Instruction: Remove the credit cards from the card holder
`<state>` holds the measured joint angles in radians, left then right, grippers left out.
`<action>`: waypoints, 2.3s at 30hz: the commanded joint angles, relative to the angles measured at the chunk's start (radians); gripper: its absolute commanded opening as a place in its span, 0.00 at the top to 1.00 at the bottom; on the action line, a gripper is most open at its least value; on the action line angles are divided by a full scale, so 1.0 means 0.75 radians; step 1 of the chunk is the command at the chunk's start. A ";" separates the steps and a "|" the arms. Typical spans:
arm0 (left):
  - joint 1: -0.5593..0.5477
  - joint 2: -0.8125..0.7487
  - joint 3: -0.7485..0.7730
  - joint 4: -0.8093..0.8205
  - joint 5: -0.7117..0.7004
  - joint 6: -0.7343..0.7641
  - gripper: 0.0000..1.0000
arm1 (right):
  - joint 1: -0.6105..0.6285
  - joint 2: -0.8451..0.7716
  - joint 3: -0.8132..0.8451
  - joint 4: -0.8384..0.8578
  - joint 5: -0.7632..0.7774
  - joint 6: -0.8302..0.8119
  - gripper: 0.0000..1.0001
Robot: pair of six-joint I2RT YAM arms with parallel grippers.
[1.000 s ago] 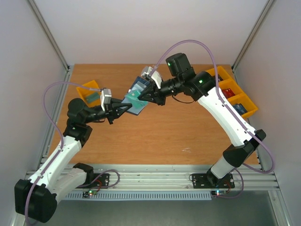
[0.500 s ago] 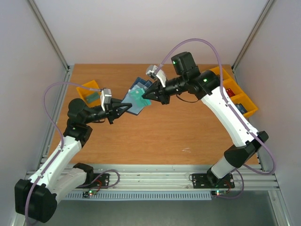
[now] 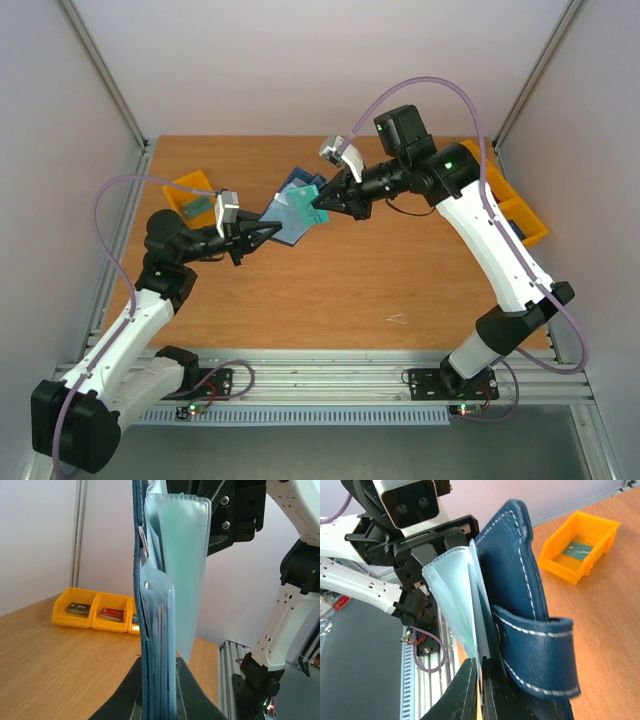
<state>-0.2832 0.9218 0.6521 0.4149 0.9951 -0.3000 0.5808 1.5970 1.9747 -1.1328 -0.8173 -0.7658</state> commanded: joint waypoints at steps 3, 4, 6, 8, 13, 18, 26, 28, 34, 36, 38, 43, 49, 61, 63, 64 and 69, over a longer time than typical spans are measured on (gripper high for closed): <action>-0.003 -0.018 -0.012 0.071 0.010 0.030 1.00 | -0.024 0.063 0.078 -0.084 -0.035 0.007 0.98; -0.003 -0.013 -0.004 0.083 0.005 0.016 1.00 | -0.019 0.076 0.070 -0.043 -0.081 0.048 0.99; -0.003 0.000 0.015 0.115 -0.014 -0.043 1.00 | 0.011 0.094 0.028 0.086 -0.120 0.130 0.99; -0.004 0.020 0.033 0.148 -0.041 -0.108 1.00 | 0.045 0.128 0.024 0.174 -0.070 0.173 0.99; -0.003 0.046 0.033 0.167 -0.017 -0.150 0.96 | 0.052 0.220 0.095 0.224 -0.037 0.240 0.99; -0.003 0.054 0.029 0.172 -0.022 -0.137 0.77 | 0.074 0.230 0.092 0.217 -0.088 0.217 0.99; -0.003 0.051 0.025 0.176 0.000 -0.125 0.69 | 0.078 0.231 0.101 0.197 -0.109 0.188 0.99; -0.003 0.048 0.024 0.165 -0.020 -0.124 0.92 | 0.079 0.230 0.102 0.181 -0.127 0.178 0.99; -0.003 0.035 0.011 0.154 -0.062 -0.116 1.00 | 0.070 0.193 0.076 0.122 -0.116 0.113 0.92; -0.005 0.031 0.007 0.159 -0.065 -0.117 1.00 | 0.047 0.173 0.053 0.106 -0.101 0.102 0.90; -0.004 0.028 0.004 0.164 -0.063 -0.117 1.00 | 0.025 0.151 0.020 0.104 -0.075 0.101 0.89; -0.003 0.025 -0.001 0.176 -0.055 -0.119 1.00 | 0.021 0.116 -0.044 0.104 0.066 0.095 0.88; -0.004 0.024 0.000 0.184 -0.040 -0.121 1.00 | 0.020 0.091 -0.084 0.139 0.152 0.104 0.88; -0.004 0.025 0.004 0.188 -0.024 -0.119 1.00 | 0.083 0.145 -0.073 0.248 0.086 0.155 0.90; -0.003 0.025 0.002 0.188 -0.024 -0.119 1.00 | 0.083 0.149 -0.063 0.241 0.064 0.150 0.96; -0.004 0.024 0.002 0.187 -0.025 -0.119 1.00 | 0.083 0.147 -0.061 0.236 0.060 0.146 0.98; -0.004 0.019 -0.004 0.178 -0.044 -0.114 1.00 | 0.067 0.086 -0.098 0.245 0.099 0.133 0.99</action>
<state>-0.2771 0.9684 0.6521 0.4610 0.9272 -0.4107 0.6369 1.6859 1.9152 -0.9916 -0.7750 -0.6628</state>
